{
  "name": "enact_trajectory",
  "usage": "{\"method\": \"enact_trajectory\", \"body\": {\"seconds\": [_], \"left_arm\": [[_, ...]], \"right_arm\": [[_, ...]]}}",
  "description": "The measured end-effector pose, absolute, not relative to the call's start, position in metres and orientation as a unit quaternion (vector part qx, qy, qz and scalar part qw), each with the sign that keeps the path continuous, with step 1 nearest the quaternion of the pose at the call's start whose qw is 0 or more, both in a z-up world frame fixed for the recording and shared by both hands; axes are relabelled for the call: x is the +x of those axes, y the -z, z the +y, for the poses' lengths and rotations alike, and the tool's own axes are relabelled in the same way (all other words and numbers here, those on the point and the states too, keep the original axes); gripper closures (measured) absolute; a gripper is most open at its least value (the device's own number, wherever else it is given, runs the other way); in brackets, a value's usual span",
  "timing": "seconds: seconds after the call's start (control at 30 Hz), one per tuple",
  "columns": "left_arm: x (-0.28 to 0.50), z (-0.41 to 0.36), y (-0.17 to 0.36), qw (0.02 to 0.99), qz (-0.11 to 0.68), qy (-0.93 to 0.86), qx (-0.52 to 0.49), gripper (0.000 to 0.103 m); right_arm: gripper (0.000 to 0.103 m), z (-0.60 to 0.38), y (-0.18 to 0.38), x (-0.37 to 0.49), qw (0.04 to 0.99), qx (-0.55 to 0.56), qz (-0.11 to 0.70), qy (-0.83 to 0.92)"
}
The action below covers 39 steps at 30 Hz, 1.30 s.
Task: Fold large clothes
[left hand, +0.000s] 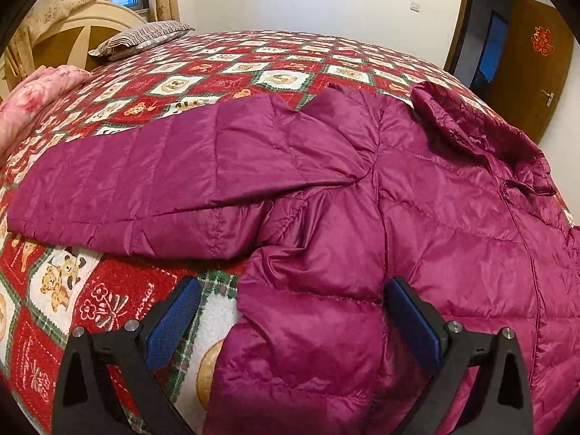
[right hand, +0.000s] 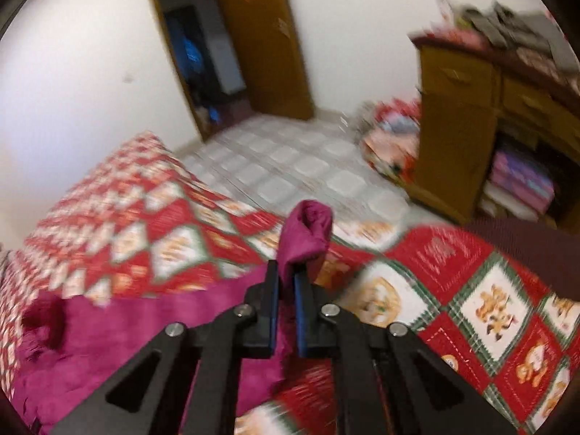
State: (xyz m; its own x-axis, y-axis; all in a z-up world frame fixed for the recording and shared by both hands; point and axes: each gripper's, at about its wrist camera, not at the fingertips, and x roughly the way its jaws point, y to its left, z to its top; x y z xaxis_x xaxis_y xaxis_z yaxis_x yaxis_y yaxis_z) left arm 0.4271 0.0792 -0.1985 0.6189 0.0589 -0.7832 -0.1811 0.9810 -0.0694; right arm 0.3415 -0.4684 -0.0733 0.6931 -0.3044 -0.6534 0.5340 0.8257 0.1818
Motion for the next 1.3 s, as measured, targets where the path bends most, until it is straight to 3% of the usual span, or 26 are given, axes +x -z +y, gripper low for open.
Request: {"method": "enact_trajectory", "body": {"seconds": [0.17, 0.4, 0.67, 1.0, 1.07, 1.13, 1.17, 1.23, 1.3], "left_arm": [[0.426, 0.080, 0.198, 0.898, 0.428, -0.061, -0.079, 0.001], [0.403, 0.091, 0.175, 0.901, 0.423, -0.030, -0.091, 0.001], [0.359, 0.130, 0.129, 0.921, 0.376, -0.021, -0.102, 0.001], [0.341, 0.159, 0.115, 0.932, 0.351, -0.032, -0.086, 0.001], [0.345, 0.156, 0.118, 0.930, 0.356, -0.033, -0.085, 0.001], [0.348, 0.153, 0.121, 0.928, 0.362, -0.030, -0.088, 0.001], [0.350, 0.151, 0.121, 0.927, 0.364, -0.028, -0.088, 0.001], [0.356, 0.143, 0.121, 0.925, 0.370, -0.021, -0.088, 0.001], [0.361, 0.133, 0.118, 0.926, 0.369, -0.011, -0.081, 0.001]], "right_arm": [[0.093, -0.375, 0.009, 0.340, 0.942, 0.145, 0.269, 0.140], [0.093, -0.215, -0.007, 0.349, 0.962, 0.071, 0.265, -0.013], [0.093, -0.066, 0.054, 0.367, 0.944, 0.004, 0.301, -0.138], [0.092, 0.020, 0.145, 0.388, 0.905, 0.008, 0.378, -0.195], [0.080, 0.021, 0.152, 0.386, 0.890, 0.027, 0.389, -0.235], [0.025, 0.017, 0.150, 0.386, 0.872, 0.055, 0.409, -0.265], [0.020, 0.010, 0.145, 0.382, 0.867, 0.075, 0.408, -0.275], [0.020, -0.008, 0.129, 0.373, 0.879, 0.095, 0.379, -0.274], [0.028, -0.032, 0.112, 0.366, 0.883, 0.127, 0.352, -0.283]]}}
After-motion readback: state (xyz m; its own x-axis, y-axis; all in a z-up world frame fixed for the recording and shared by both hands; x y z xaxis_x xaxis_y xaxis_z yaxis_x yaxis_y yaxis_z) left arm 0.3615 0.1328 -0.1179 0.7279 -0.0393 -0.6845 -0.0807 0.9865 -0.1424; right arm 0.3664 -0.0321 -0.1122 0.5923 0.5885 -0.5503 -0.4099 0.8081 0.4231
